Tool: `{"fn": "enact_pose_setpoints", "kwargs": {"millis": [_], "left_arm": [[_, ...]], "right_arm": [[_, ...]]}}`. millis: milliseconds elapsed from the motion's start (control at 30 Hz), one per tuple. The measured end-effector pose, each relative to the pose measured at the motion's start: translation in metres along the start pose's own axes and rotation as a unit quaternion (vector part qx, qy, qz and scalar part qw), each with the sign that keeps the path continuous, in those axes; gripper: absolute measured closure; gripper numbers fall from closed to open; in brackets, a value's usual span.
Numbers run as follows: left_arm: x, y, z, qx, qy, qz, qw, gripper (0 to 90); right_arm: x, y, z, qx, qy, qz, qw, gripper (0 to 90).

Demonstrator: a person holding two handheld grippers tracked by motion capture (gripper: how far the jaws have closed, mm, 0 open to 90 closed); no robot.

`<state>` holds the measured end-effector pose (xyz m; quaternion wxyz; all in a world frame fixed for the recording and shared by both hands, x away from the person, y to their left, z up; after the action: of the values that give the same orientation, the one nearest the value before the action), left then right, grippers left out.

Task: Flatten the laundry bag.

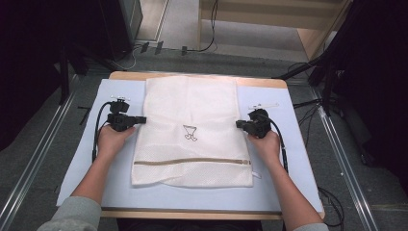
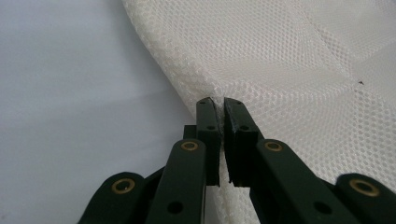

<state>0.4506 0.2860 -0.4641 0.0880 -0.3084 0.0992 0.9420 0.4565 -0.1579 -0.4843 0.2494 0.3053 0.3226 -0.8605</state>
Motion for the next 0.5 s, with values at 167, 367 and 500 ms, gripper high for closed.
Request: {"fn": "enact_pose_setpoints", "kwargs": {"millis": [167, 367, 500], "left_arm": [[0.001, 0.001, -0.002, -0.002, -0.011, -0.013, 0.9999, 75.8], [-0.001, 0.0, 0.014, 0.026, 0.006, 0.004, 0.9996, 59.1], [0.0, 0.003, 0.019, 0.027, 0.008, -0.005, 0.9996, 52.1]], "right_arm": [[0.004, 0.001, -0.002, 0.004, -0.008, -0.003, 1.0, 80.2], [0.002, 0.0, 0.009, -0.005, 0.006, -0.002, 1.0, 69.1], [0.002, -0.003, 0.014, -0.01, 0.008, 0.001, 0.9999, 67.7]]}}
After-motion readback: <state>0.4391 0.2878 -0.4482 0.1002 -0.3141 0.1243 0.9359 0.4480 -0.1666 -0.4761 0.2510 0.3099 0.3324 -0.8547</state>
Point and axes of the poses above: each handheld gripper's, and its own axes: z roughly backward along the jaws, x roughly out of its underside, y roughly to its right, the point moved 3 cm from there along -z, roughly forward along the jaws, and after that the axes turned 15 degrees about -x, right-handed, at the moved point
